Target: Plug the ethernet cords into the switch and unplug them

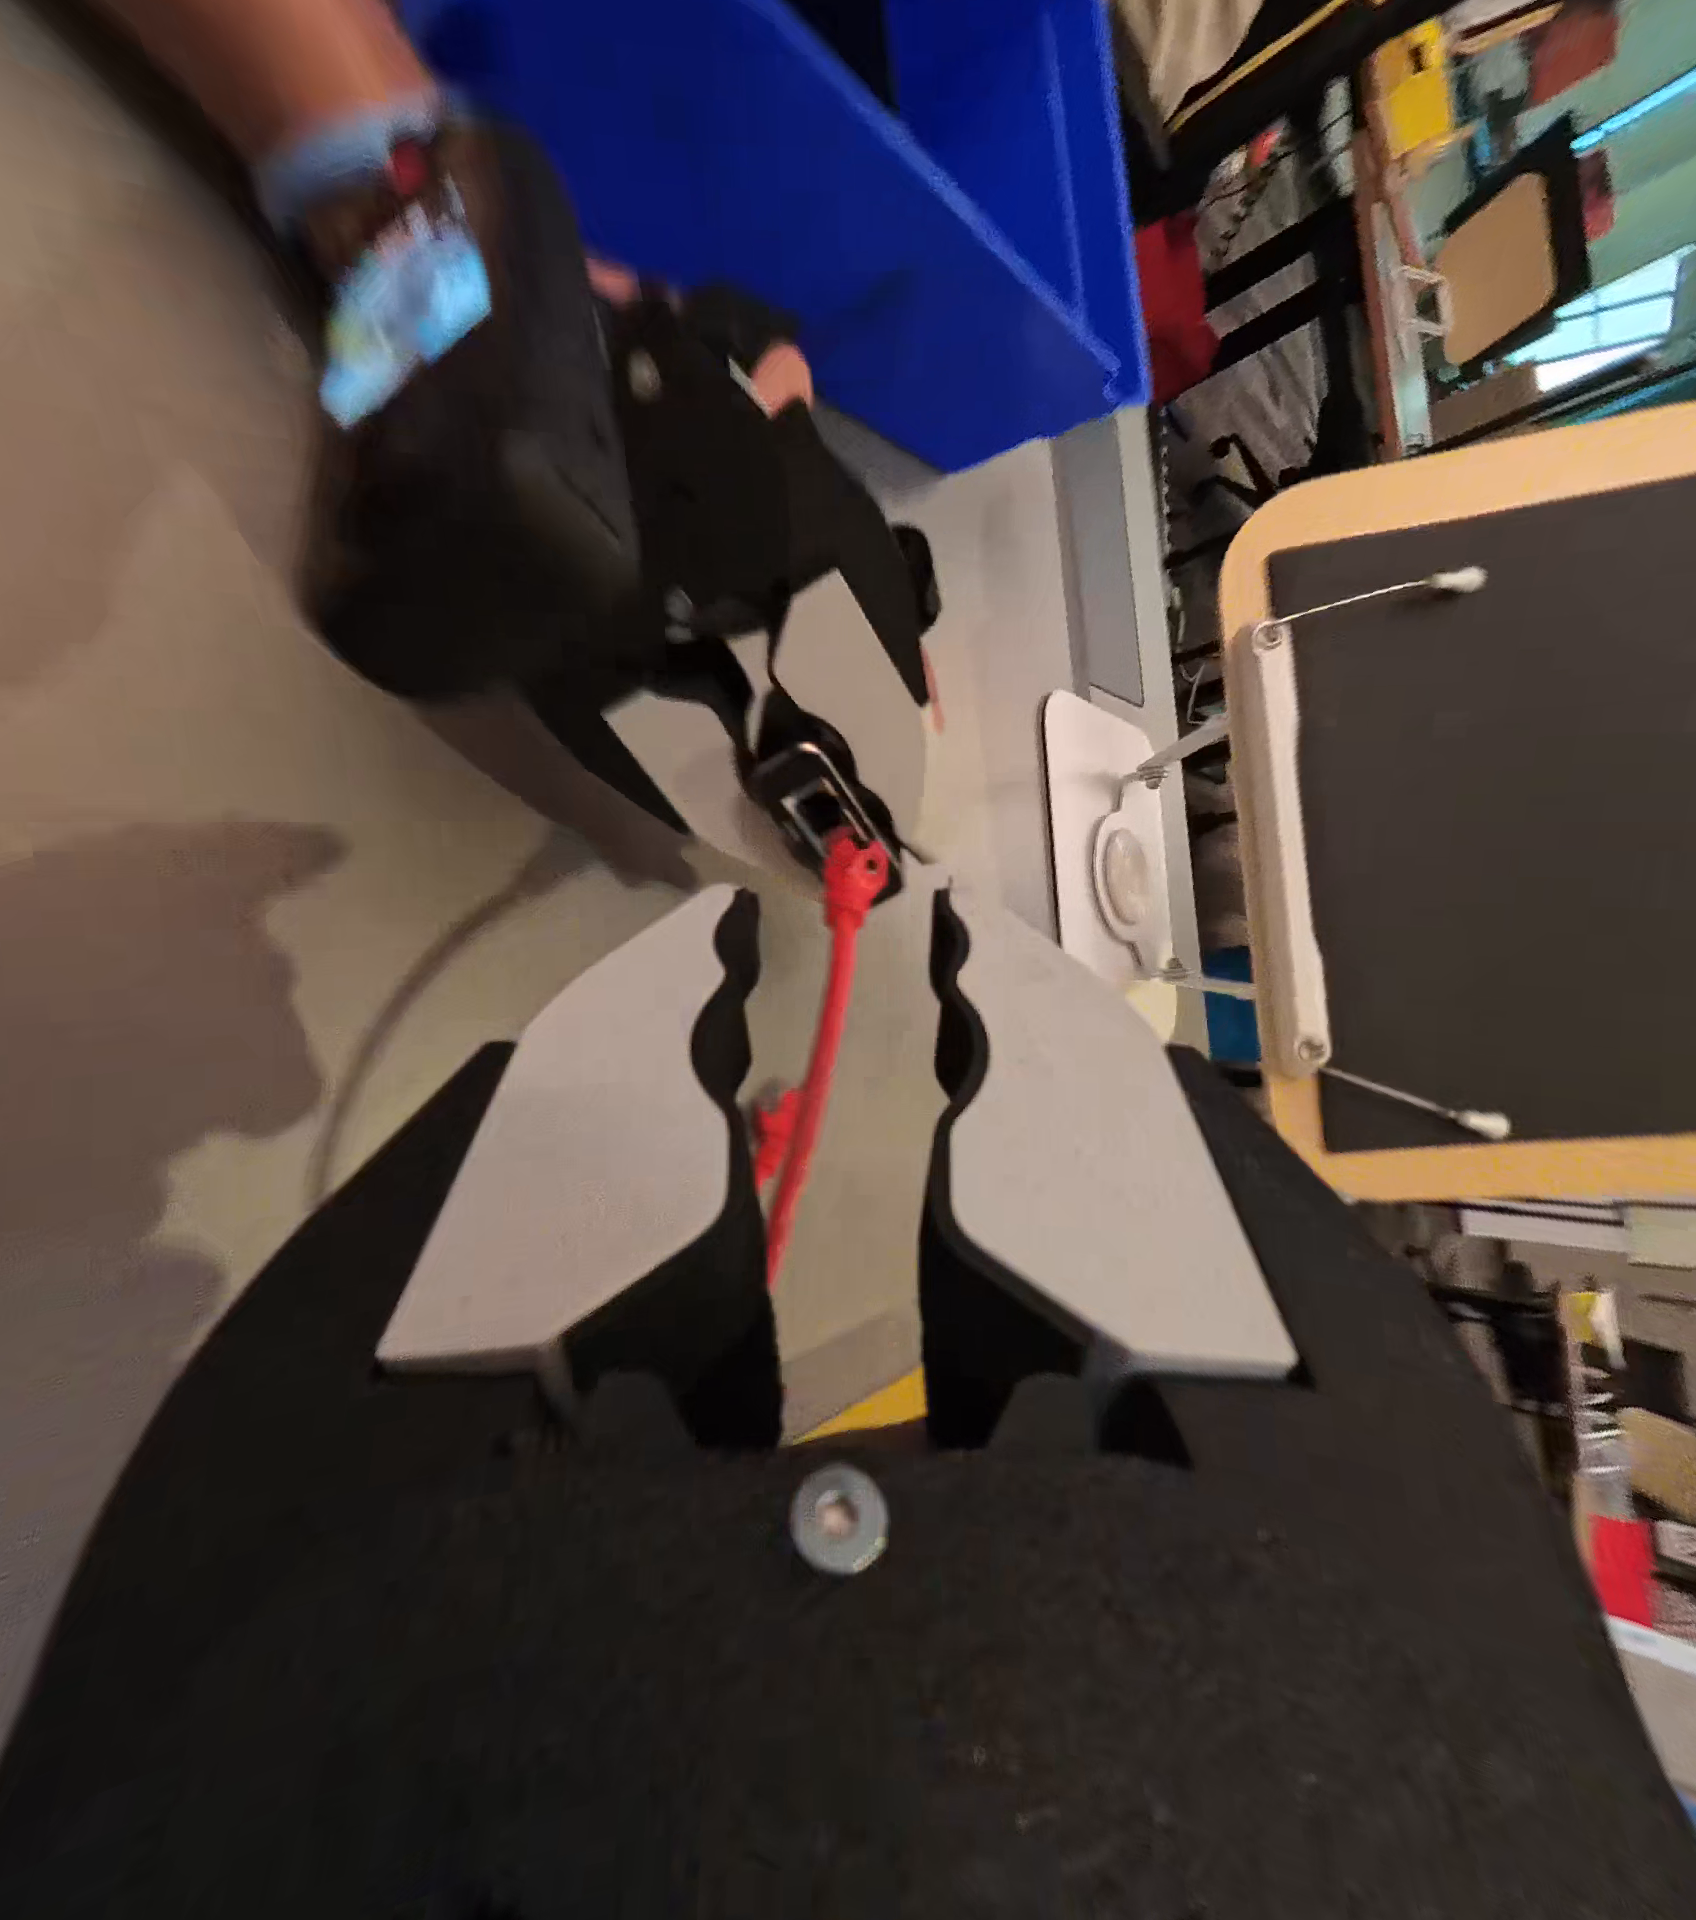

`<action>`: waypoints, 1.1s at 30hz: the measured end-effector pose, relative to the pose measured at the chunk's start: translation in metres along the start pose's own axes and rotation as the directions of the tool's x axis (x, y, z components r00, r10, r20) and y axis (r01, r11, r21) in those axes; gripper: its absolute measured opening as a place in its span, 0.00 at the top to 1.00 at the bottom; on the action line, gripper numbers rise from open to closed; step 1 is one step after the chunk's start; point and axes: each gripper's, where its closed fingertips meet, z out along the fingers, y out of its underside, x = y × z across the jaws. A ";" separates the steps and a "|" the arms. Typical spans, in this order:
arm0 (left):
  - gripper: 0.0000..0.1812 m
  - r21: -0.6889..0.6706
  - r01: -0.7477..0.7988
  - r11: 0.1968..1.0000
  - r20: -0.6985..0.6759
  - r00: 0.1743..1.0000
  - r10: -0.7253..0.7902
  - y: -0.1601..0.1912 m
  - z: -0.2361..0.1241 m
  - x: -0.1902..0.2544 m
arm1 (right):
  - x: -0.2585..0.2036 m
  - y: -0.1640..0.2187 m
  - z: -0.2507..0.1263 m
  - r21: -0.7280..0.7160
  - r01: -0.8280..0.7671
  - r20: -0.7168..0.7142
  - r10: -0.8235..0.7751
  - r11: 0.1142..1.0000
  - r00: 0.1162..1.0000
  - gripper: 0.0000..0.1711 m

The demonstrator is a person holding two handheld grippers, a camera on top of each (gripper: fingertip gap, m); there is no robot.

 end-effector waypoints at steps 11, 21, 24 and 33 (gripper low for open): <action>0.85 -0.041 0.006 0.999 -0.102 0.995 -0.011 0.005 0.001 0.019 | -0.008 0.030 0.067 -0.097 0.316 0.091 -0.307 0.944 0.947 0.88; 0.85 -0.032 -0.039 0.999 -0.097 0.995 0.036 0.000 -0.001 0.023 | -0.014 0.044 0.074 -0.110 0.342 0.075 -0.335 0.933 0.939 0.91; 0.85 -0.044 -0.060 0.997 -0.088 0.995 0.056 0.001 -0.002 0.023 | -0.014 0.047 0.077 -0.133 0.327 0.088 -0.317 0.936 0.944 0.92; 0.85 -0.037 -0.007 0.999 -0.064 0.998 0.005 -0.001 0.000 0.019 | -0.010 0.045 0.069 -0.142 0.326 0.054 -0.321 0.935 0.945 0.92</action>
